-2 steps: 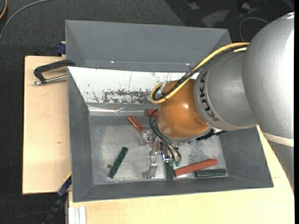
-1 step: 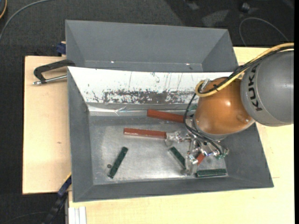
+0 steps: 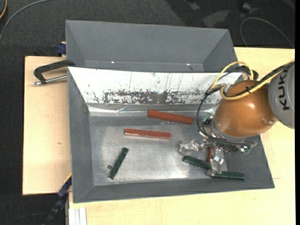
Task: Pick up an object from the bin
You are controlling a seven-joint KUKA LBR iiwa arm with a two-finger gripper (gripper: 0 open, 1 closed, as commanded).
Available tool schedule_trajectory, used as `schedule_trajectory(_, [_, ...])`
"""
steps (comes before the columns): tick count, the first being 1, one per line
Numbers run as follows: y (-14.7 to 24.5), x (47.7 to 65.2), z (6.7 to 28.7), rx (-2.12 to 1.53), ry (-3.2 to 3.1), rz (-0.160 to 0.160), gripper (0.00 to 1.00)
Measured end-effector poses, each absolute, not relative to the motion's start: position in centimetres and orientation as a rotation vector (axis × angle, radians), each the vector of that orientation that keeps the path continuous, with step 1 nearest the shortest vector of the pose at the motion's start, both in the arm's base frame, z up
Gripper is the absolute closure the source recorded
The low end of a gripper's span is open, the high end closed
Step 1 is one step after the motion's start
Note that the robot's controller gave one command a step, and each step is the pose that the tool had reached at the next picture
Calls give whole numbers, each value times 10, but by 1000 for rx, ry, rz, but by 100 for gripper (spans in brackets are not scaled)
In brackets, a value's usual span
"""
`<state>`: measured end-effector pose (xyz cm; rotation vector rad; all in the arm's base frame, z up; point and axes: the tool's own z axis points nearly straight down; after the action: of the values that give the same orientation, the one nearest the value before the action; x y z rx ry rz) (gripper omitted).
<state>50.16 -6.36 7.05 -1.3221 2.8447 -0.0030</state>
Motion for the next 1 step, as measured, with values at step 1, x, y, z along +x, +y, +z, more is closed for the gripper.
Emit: schedule_trajectory(1, [-73,521,71,-1286,2859,-2,0])
